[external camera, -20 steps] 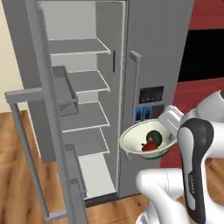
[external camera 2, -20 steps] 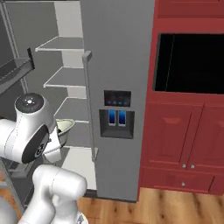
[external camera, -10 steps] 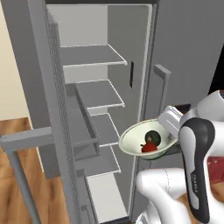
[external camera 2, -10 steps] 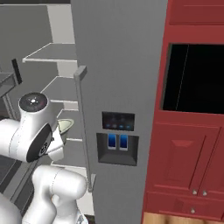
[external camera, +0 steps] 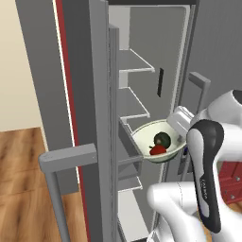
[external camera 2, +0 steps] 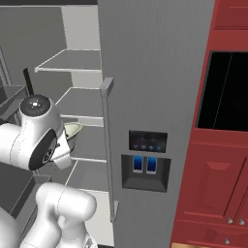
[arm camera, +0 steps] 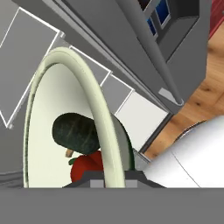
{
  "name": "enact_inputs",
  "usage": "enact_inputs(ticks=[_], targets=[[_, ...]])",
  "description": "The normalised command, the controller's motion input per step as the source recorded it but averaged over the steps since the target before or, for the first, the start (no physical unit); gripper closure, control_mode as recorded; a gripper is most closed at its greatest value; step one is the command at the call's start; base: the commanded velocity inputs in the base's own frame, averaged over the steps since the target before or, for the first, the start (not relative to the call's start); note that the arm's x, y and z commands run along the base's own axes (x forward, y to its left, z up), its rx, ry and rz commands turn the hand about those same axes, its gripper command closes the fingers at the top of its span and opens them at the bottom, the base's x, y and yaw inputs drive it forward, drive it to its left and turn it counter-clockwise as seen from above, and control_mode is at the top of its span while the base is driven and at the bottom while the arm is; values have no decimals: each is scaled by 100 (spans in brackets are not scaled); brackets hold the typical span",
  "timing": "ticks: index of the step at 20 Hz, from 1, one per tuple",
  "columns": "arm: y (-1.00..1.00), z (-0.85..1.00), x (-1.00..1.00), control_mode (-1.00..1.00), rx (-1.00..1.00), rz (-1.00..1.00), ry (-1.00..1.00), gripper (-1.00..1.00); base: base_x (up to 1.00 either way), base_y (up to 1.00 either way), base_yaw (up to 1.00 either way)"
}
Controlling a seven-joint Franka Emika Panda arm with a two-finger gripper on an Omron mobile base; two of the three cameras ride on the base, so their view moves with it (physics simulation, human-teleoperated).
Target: Place the bowl with the bell pepper and squash on the top shelf of the fridge. Place the bowl with the fishs on the second highest shelf of the fridge.
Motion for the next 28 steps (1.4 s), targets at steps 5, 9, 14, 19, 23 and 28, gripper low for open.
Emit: enact_inputs(ticks=[5, 9, 14, 19, 23, 28], targets=[[25, 83, 32, -100, 4, -10, -32, 100, 0, 0, 0], [18, 79, 42, -100, 11, -16, -37, 100, 0, 0, 0], [2, 83, 50, -100, 11, -11, -31, 100, 0, 0, 0], [37, 53, 91, -100, 17, -5, -19, 100, 0, 0, 0], [34, 7, 100, -100, 1, -1, 3, 100, 0, 0, 0], [0, 5, 100, -100, 0, 0, 25, 100, 0, 0, 0]])
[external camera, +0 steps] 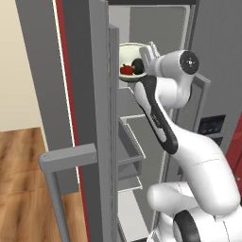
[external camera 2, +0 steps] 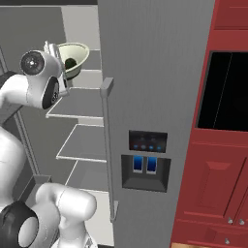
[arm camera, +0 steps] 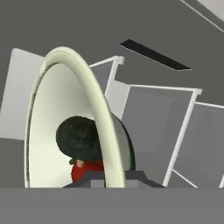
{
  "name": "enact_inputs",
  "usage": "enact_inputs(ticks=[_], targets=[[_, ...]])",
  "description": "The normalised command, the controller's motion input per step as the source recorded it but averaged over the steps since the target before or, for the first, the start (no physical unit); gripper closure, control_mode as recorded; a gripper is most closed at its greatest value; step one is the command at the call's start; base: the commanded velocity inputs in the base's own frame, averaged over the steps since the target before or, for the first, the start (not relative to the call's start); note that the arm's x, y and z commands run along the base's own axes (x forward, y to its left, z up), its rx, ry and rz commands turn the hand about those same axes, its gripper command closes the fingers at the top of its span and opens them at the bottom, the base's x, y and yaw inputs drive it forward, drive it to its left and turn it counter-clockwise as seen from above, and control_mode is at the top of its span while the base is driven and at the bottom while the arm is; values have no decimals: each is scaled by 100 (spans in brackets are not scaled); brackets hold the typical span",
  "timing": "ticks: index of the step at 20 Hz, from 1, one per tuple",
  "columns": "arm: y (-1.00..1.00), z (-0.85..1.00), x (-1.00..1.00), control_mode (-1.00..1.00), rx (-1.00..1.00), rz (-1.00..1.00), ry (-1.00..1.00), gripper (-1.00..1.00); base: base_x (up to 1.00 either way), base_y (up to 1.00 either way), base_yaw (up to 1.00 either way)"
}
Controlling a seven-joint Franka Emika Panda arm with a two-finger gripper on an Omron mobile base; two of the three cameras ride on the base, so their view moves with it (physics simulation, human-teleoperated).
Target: Place the bowl with the bell pepper and squash on the top shelf of the fridge. Place the bowl with the fishs on the second highest shelf of the fridge.
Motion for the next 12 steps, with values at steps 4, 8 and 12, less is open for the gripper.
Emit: enact_inputs(ticks=[4, 8, 12], targets=[[0, 30, 68, -100, 1, 0, 5, 100, 0, 0, 0], [3, 5, 92, -100, 3, 0, 1, 100, 0, 0, 0], [17, -18, 100, -100, 0, 0, 0, 100, 0, 0, 0]])
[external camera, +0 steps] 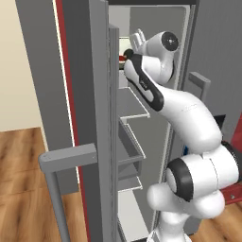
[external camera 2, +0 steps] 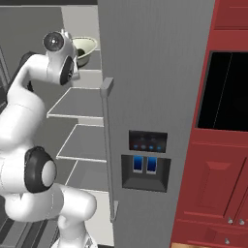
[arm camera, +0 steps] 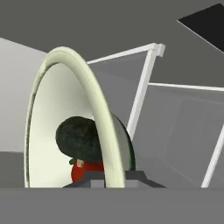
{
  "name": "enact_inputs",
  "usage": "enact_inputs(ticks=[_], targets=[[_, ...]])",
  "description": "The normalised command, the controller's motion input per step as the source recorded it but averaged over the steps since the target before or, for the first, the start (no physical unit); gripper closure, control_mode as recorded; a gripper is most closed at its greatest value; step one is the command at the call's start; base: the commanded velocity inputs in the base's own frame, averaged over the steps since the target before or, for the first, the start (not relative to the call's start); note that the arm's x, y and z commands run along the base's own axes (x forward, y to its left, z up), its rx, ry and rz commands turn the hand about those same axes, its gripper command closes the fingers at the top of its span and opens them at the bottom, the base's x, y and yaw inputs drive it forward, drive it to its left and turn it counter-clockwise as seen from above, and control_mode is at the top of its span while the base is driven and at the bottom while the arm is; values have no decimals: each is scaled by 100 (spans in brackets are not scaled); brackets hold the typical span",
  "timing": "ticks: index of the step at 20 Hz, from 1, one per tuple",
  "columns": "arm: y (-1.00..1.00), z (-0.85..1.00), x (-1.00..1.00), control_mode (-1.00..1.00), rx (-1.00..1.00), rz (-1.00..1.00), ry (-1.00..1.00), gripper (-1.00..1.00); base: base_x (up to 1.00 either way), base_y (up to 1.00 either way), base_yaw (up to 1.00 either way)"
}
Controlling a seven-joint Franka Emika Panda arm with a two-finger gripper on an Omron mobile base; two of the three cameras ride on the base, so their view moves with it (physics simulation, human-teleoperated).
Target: Place the bowl with the bell pepper and squash on the top shelf of the fridge. Place the bowl with the fishs on the second highest shelf of the fridge.
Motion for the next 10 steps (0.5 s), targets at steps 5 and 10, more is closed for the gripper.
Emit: enact_inputs(ticks=[5, 10], targets=[[15, -28, 85, -100, -2, 0, -1, -100, 0, 0, 0], [-1, -6, -5, -100, 0, -1, 0, -100, 0, 0, 0]])
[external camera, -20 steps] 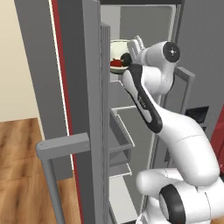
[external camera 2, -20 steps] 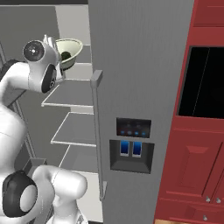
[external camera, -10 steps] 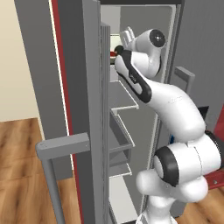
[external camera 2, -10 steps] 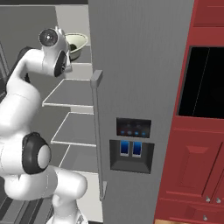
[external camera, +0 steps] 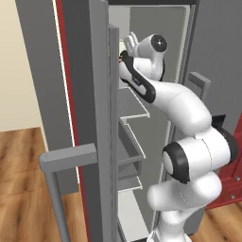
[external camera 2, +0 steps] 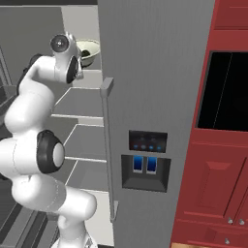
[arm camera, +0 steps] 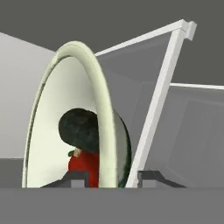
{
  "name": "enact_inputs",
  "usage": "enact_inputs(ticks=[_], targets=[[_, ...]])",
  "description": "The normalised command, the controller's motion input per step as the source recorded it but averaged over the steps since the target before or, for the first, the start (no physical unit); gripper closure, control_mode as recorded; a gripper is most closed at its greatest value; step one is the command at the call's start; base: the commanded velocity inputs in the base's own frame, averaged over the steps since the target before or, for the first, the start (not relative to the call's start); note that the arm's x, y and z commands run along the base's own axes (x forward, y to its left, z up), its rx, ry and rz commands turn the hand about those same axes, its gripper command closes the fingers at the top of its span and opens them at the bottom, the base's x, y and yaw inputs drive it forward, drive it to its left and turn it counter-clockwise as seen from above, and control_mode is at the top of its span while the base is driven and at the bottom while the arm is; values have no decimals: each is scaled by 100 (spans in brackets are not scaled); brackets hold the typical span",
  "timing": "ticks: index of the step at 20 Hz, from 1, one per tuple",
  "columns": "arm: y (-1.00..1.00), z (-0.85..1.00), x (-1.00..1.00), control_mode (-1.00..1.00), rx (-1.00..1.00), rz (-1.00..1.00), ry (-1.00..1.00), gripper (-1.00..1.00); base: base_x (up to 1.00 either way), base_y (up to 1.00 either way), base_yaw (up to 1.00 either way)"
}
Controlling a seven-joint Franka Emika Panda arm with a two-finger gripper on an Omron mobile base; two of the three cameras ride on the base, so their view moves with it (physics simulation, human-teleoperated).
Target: Place the bowl with the bell pepper and squash on the top shelf of the fridge. Place the bowl with the fishs on the second highest shelf of the fridge.
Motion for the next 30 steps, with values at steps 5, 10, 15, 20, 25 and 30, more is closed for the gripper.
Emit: enact_inputs(ticks=[5, 10, 15, 20, 25, 30], targets=[[-25, 39, -86, -100, 3, 0, -8, -100, 0, 0, 0], [-45, 29, -100, -100, 2, 1, -4, -100, 0, 0, 0], [-12, -7, -100, -100, -8, 12, 6, -100, 0, 0, 0], [0, -21, -100, -100, -16, 15, 24, -100, 0, 0, 0], [-1, -59, -100, -100, -25, 12, 19, -100, 0, 0, 0], [-72, -100, -100, -100, -23, 17, 15, -100, 0, 0, 0]])
